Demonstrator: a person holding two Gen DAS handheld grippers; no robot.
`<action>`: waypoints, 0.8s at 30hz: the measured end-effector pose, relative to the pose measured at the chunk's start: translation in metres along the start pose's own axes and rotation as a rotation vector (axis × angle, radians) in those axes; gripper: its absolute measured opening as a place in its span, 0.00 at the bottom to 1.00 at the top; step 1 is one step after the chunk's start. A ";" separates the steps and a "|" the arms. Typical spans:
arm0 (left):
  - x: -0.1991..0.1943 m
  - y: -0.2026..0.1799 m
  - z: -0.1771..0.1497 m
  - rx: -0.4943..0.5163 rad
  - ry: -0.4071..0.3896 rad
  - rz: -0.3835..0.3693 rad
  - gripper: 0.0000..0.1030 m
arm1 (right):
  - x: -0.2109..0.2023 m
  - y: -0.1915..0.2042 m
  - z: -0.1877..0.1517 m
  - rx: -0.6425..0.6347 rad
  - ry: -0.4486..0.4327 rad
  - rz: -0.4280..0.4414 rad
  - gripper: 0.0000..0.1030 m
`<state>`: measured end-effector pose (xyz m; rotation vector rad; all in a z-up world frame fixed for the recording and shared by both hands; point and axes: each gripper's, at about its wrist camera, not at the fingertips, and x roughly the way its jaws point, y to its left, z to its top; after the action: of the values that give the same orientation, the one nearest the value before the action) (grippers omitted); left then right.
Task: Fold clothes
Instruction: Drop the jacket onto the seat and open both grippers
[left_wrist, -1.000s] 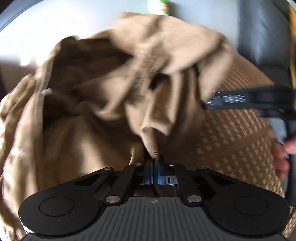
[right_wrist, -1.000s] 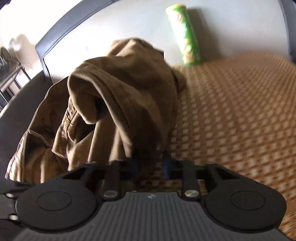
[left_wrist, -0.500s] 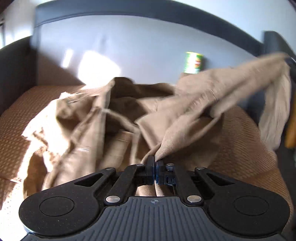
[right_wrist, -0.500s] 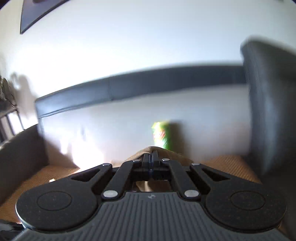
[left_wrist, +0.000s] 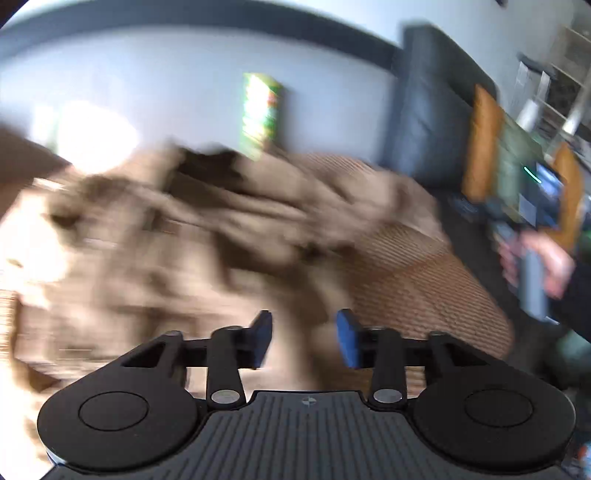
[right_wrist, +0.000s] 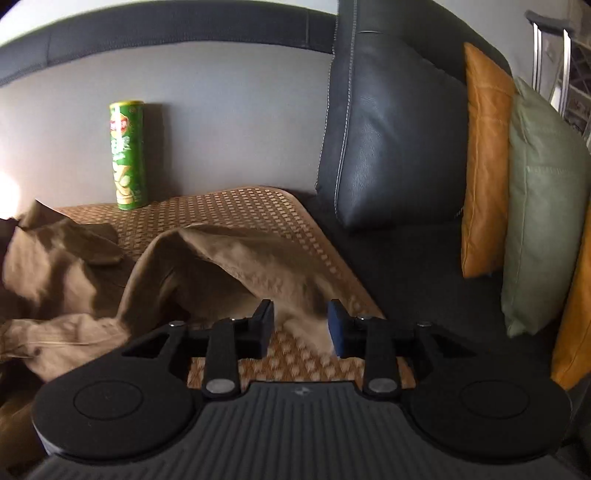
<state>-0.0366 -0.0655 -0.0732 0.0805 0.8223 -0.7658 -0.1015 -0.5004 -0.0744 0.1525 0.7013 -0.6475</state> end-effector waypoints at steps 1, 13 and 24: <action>-0.018 0.019 -0.007 -0.001 -0.024 0.080 0.56 | -0.015 0.006 -0.008 0.007 -0.003 0.071 0.54; -0.065 0.177 -0.102 -0.421 0.099 0.360 0.61 | -0.120 0.143 -0.081 0.043 0.249 0.764 0.77; -0.014 0.188 -0.123 -0.464 0.129 0.314 0.64 | -0.092 0.165 -0.107 0.137 0.404 0.663 0.84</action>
<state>0.0007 0.1233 -0.1897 -0.1549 1.0629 -0.2639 -0.1149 -0.2866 -0.1101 0.6259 0.9300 -0.0205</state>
